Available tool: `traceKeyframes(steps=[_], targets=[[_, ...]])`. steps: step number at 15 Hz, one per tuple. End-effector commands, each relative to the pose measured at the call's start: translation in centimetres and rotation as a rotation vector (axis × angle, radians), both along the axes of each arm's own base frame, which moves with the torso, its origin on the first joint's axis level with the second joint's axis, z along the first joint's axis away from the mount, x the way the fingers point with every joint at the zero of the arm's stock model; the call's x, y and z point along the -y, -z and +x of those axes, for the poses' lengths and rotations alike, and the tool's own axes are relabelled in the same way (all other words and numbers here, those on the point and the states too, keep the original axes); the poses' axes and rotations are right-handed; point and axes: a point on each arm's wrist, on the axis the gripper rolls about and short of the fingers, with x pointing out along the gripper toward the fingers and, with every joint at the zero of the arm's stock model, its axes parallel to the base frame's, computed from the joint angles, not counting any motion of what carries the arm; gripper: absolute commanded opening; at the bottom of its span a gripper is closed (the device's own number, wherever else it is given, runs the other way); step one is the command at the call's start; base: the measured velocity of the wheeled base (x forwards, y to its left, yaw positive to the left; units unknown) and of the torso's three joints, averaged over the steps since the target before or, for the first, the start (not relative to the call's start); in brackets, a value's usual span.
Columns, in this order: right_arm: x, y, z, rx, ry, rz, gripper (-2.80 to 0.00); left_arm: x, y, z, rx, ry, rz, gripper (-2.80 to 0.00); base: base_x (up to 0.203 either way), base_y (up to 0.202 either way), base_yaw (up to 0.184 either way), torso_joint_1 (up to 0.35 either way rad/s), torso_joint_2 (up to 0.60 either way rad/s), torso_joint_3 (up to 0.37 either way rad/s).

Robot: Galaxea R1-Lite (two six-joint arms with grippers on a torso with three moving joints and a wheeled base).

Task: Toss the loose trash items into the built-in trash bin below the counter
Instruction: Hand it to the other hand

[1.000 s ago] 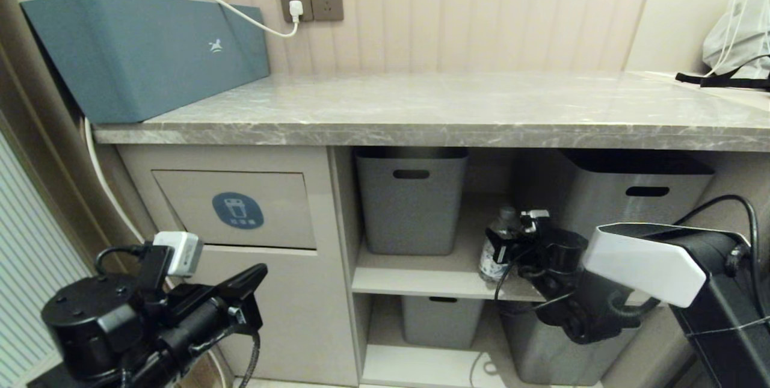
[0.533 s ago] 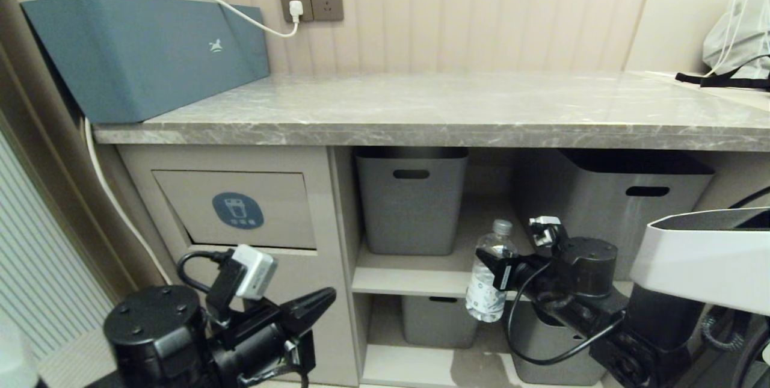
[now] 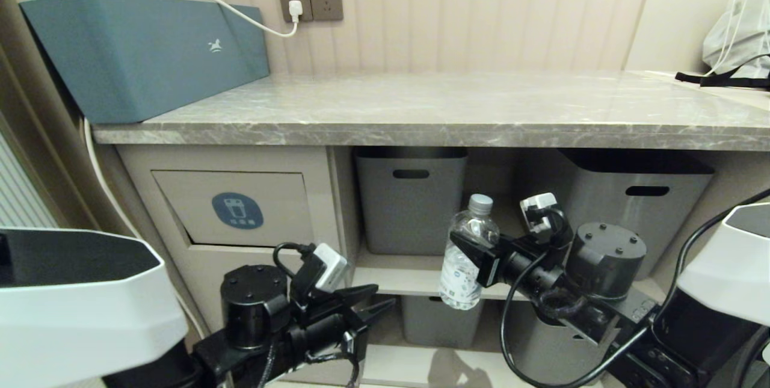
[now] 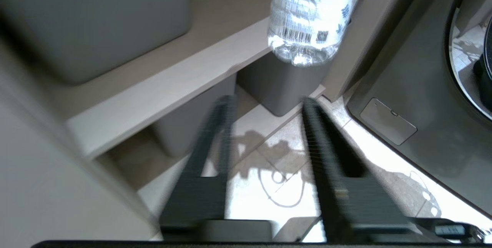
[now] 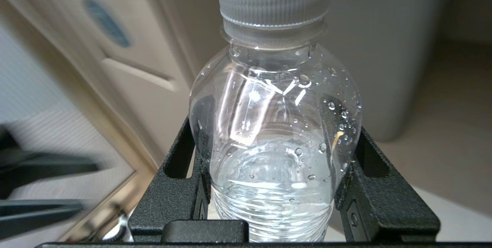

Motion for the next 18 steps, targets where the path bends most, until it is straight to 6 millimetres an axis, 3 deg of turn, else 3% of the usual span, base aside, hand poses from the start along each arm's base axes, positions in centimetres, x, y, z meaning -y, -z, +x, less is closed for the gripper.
traceKeyframes(steps=[1,4,9,18], targets=[[-0.5,-0.6,-0.2,0.029,-0.038,0.011,-2.80,1.3,1.1,1.2,0.000,0.019,0.000,0.00,0.000,0.000,0.000,0.000,0.00,0.000],[-0.8,-0.6,0.0,0.042,-0.047,0.005,-2.80,3.3,1.5,2.8,0.030,0.055,-0.004,0.00,0.000,0.000,0.000,0.000,0.00,0.000],[-2.3,-0.5,-0.9,0.047,-0.100,-0.007,-2.80,5.2,0.8,4.0,0.047,0.119,0.019,0.00,0.000,0.000,0.000,0.000,0.00,0.000],[-4.5,-0.7,-3.1,0.055,-0.195,-0.015,-2.80,7.2,1.4,5.2,0.048,0.135,0.020,0.00,0.000,0.000,0.000,0.000,0.00,0.000]])
